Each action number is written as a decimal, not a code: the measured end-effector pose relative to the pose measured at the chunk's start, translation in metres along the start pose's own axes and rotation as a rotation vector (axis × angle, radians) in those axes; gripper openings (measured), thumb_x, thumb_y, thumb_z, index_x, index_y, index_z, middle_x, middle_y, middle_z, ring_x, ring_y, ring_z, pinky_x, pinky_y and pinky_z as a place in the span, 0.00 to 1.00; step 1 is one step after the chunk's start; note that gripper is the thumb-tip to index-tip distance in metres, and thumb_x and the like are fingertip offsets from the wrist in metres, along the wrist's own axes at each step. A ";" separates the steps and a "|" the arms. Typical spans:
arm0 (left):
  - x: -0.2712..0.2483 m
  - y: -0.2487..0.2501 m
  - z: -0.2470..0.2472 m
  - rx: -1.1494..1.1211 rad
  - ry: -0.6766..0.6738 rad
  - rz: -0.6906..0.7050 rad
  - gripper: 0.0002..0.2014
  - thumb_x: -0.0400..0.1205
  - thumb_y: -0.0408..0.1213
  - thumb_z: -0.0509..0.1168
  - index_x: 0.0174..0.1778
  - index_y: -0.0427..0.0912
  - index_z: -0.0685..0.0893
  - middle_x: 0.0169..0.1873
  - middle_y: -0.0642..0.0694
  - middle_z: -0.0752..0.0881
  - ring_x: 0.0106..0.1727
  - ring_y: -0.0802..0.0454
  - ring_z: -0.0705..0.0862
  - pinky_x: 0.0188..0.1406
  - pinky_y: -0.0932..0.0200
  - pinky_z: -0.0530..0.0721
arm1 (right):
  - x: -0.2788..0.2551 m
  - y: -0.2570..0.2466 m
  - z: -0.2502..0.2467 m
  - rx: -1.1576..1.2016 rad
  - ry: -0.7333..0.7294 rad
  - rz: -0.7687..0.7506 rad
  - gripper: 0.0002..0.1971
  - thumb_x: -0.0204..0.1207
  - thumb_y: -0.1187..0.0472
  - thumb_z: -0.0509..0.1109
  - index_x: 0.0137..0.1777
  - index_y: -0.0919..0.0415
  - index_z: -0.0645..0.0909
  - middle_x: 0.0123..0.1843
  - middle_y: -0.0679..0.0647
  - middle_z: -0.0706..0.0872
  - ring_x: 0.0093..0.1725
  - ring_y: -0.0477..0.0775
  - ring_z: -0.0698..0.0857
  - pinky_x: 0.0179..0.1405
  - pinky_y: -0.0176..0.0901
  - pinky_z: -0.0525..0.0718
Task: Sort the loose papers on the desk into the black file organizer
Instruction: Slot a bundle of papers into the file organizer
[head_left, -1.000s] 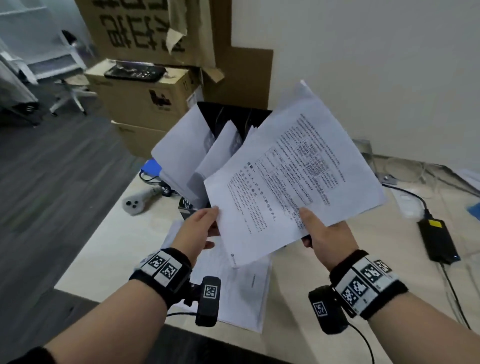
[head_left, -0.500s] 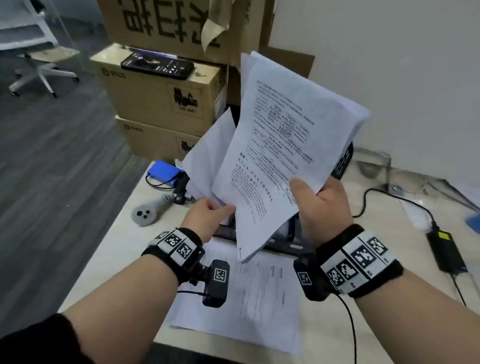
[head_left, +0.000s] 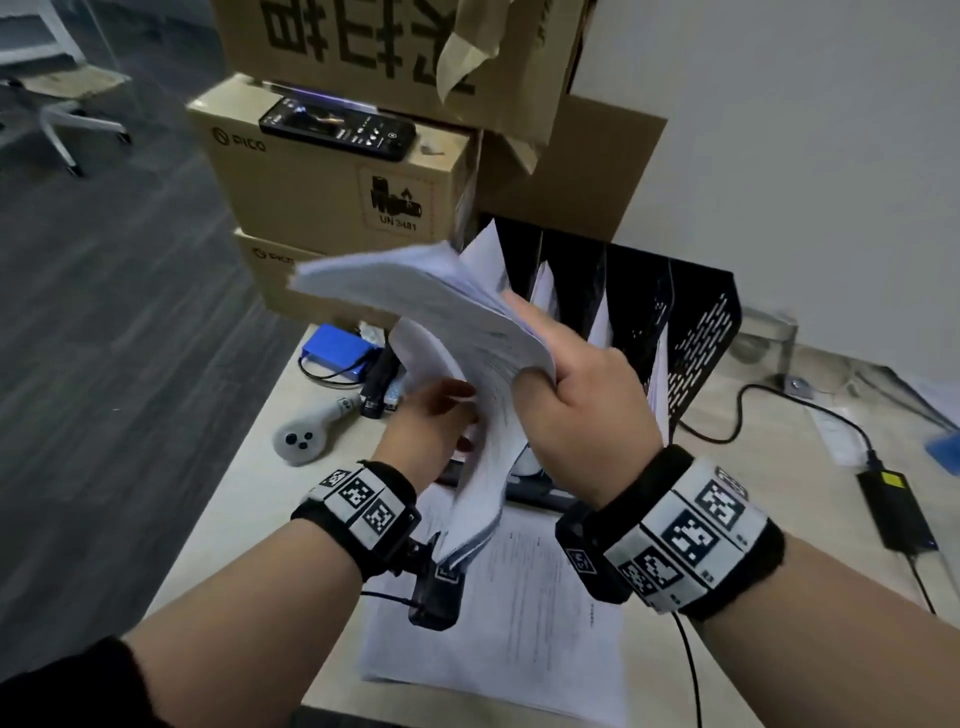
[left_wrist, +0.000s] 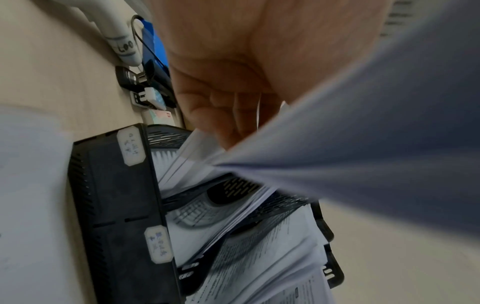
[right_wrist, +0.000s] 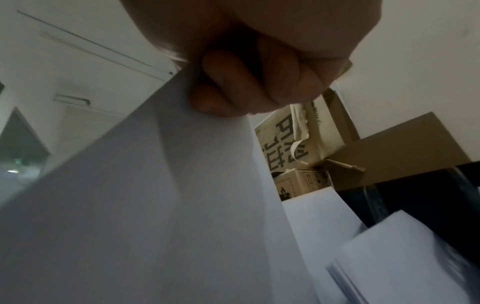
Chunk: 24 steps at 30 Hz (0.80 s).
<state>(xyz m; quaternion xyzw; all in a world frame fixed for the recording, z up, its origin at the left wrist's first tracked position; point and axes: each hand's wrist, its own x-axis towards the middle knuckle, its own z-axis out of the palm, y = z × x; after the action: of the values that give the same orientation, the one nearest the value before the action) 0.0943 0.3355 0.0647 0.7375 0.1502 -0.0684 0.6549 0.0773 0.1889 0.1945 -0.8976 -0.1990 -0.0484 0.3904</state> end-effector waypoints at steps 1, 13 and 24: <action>0.002 0.002 0.001 0.028 -0.034 0.008 0.11 0.86 0.40 0.64 0.62 0.47 0.85 0.47 0.47 0.92 0.36 0.54 0.91 0.28 0.63 0.82 | 0.003 0.004 0.002 -0.011 0.005 0.034 0.33 0.72 0.57 0.56 0.81 0.43 0.73 0.27 0.55 0.84 0.22 0.52 0.76 0.26 0.45 0.77; 0.010 -0.001 0.010 0.109 -0.252 0.012 0.22 0.84 0.42 0.67 0.76 0.53 0.78 0.65 0.58 0.84 0.67 0.58 0.83 0.76 0.54 0.75 | 0.016 0.044 0.002 -0.127 0.069 0.248 0.09 0.81 0.57 0.58 0.48 0.43 0.78 0.26 0.48 0.82 0.29 0.54 0.81 0.28 0.45 0.75; 0.014 -0.029 -0.033 0.248 0.056 -0.141 0.21 0.77 0.63 0.68 0.43 0.48 0.77 0.37 0.51 0.83 0.38 0.48 0.86 0.39 0.52 0.80 | 0.021 0.067 0.037 -0.224 0.035 0.273 0.27 0.90 0.52 0.50 0.88 0.53 0.58 0.28 0.55 0.84 0.33 0.61 0.85 0.41 0.54 0.85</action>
<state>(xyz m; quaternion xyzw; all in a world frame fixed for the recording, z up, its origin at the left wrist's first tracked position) 0.0953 0.3731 0.0371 0.8019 0.2101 -0.1116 0.5480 0.1207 0.1814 0.1284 -0.9531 -0.0620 -0.0325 0.2945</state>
